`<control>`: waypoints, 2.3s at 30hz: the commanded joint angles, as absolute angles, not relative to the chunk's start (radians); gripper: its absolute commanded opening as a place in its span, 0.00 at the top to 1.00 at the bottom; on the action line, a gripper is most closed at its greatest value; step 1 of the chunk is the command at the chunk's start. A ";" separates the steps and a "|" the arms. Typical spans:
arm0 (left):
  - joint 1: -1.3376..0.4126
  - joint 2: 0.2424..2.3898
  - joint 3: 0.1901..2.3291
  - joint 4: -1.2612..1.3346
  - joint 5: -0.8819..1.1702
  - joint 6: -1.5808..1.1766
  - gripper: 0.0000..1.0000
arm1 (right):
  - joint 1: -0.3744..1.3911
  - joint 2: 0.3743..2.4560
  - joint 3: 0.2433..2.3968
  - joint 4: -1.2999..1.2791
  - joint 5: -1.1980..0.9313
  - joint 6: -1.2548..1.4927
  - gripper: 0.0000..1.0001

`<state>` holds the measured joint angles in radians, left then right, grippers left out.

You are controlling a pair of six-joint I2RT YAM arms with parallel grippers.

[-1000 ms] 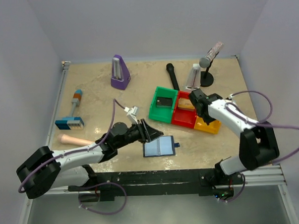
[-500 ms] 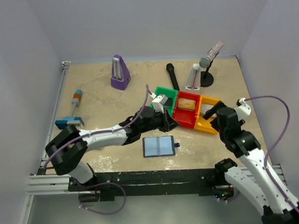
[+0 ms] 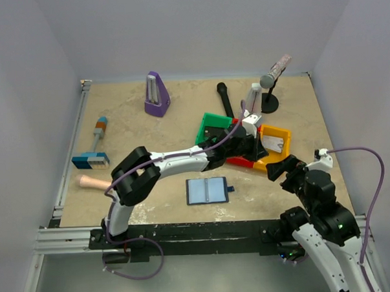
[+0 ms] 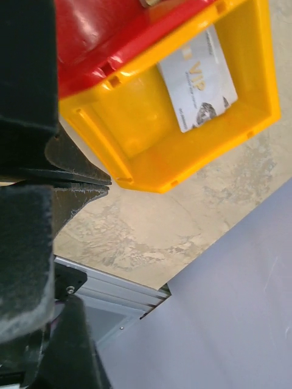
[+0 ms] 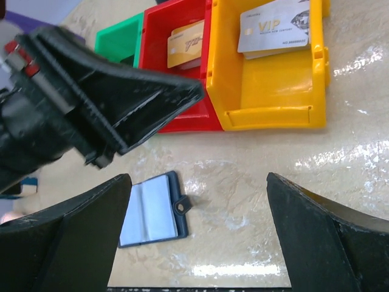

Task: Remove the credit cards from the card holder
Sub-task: Move the storage box to the center of the board.

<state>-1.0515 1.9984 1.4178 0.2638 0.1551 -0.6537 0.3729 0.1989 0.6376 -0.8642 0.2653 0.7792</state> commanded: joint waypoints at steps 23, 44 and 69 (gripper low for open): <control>-1.074 2.474 2.123 -0.229 0.011 -0.434 1.00 | 0.430 0.129 0.701 -0.831 0.005 0.752 0.01; -1.072 2.456 2.008 -0.224 -0.274 -0.468 1.00 | 0.428 0.115 0.647 -0.778 -0.067 0.775 0.01; -1.051 2.138 1.528 0.069 -0.279 -0.482 1.00 | 0.429 0.121 0.638 -0.770 -0.051 0.781 0.01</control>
<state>-1.0538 2.1986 1.5135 0.0078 -0.3061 -0.5030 0.4255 0.1219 0.6380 -0.8108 -0.0475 0.7822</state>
